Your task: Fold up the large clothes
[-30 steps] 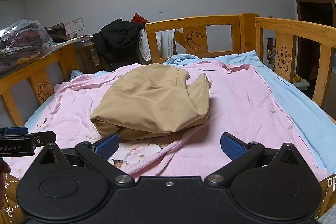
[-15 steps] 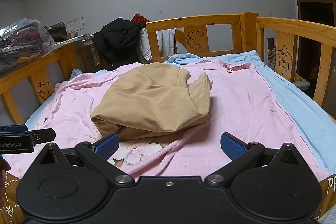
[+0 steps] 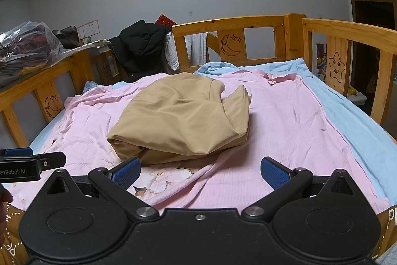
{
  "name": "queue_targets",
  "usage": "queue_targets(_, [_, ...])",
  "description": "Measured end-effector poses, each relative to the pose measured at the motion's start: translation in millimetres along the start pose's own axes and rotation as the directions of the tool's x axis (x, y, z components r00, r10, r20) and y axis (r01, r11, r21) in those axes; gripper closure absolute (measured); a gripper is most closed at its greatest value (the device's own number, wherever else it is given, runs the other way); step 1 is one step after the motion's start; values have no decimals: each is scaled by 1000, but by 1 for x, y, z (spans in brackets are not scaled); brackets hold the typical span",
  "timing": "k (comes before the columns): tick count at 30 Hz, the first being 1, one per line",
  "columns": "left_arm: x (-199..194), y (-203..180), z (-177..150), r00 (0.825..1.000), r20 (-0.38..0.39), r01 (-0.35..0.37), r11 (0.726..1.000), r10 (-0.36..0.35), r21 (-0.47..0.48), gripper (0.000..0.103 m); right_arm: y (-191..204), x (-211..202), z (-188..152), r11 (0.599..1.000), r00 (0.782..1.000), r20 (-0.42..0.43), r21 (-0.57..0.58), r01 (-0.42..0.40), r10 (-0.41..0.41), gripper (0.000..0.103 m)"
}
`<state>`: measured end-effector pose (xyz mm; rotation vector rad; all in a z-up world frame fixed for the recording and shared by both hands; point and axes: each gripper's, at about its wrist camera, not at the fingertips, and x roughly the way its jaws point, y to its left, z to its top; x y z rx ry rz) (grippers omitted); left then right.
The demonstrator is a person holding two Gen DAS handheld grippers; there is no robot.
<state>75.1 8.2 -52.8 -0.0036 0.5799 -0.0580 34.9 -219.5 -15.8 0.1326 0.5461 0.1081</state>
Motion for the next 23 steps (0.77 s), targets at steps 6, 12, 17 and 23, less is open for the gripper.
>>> queue_targets(6, [3,0,0,1000,-17,-25,1000,25,-14,0,0,0,0,1000,1000,0,0,0,0,1])
queue_targets(12, [5,-1,0,999,-19,-27,999,27,-23,0,1,3,-1,1000,1000,-9,-2,0,0,1])
queue_targets(17, [6,-2,1,999,-24,-31,999,31,-22,0,0,5,-2,1000,1000,-20,-1,-1,1,1])
queue_targets(23, [8,-3,2,999,-33,-34,999,33,-22,0,-1,7,-3,1000,999,-36,2,-2,2,1])
